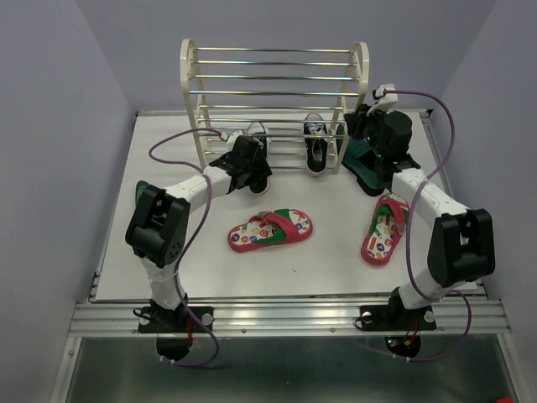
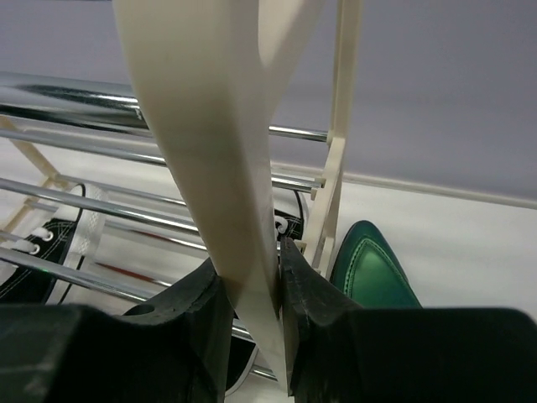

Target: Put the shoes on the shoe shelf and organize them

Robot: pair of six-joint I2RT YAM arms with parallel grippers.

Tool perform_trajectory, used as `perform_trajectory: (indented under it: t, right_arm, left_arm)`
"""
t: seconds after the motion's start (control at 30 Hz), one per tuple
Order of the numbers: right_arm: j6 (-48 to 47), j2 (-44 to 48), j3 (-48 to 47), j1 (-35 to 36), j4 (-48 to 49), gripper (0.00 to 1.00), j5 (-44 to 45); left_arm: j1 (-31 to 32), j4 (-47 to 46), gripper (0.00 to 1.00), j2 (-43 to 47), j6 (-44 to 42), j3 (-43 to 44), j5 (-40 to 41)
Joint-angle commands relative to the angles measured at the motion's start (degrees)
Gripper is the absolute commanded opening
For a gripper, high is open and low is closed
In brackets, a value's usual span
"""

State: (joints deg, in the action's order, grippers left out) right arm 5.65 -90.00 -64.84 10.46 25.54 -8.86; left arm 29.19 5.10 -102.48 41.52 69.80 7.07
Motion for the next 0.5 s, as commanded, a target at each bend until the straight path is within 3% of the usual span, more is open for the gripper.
perform_trajectory:
  t: [0.0,0.2,0.47]
  right_arm:
    - [9.29,3.07,-0.11,0.09,4.52,0.01,-1.86]
    - [9.56,2.63,0.15,0.61,3.99,0.01,-3.0]
    - [11.4,3.6,0.77,0.62,4.43,0.01,-0.46]
  left_arm:
    - [0.52,-7.91,0.0,-2.01,3.04,7.53,2.69]
    - [0.6,-9.23,0.0,-6.15,-0.11,11.49,1.55]
    - [0.6,-10.11,0.0,-7.39,-4.77,10.35,-0.74]
